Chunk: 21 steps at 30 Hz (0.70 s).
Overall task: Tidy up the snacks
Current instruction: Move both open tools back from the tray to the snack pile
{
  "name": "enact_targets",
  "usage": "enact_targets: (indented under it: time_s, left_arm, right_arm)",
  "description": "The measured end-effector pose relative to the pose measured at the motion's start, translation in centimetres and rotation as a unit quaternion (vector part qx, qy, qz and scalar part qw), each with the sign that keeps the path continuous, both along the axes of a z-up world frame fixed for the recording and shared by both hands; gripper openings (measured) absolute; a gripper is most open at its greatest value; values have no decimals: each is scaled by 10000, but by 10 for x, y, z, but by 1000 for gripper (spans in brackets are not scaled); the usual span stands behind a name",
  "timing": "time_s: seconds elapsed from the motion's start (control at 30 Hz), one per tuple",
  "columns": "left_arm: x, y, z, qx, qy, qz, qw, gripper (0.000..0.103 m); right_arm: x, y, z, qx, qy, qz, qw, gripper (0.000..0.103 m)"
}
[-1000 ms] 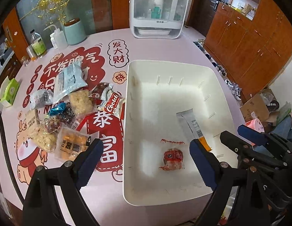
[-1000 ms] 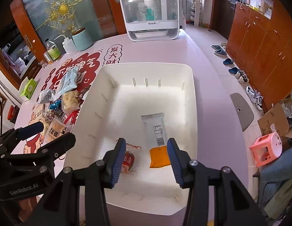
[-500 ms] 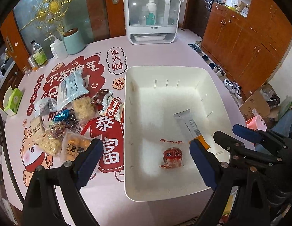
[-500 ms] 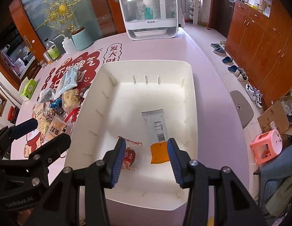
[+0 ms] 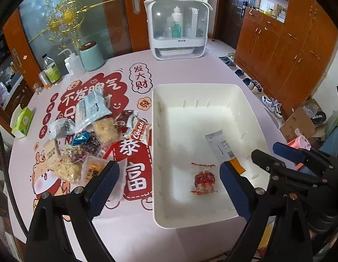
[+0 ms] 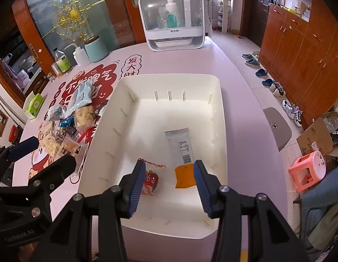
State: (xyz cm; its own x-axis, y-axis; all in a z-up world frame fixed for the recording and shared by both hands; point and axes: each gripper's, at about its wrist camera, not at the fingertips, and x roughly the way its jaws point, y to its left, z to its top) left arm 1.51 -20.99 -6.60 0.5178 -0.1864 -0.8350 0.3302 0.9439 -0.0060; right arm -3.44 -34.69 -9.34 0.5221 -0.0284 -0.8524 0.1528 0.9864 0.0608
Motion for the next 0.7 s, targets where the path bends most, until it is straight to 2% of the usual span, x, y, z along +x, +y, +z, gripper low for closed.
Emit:
enact_targets:
  time_s: [0.33,0.53,0.7]
  left_arm:
    - [-13,47,11,-17,-232,197,9995,92]
    - [-16,99,17,-99,-335,458,9983,92]
    - [-9,159,21,-315,-193,594,9976,92]
  right_arm:
    - [3,27,16,15,-367,-26,9993,46]
    - [8,69,25,39,-525,83,9986,46]
    - [12,117,32,-1,-566,264,9980,46]
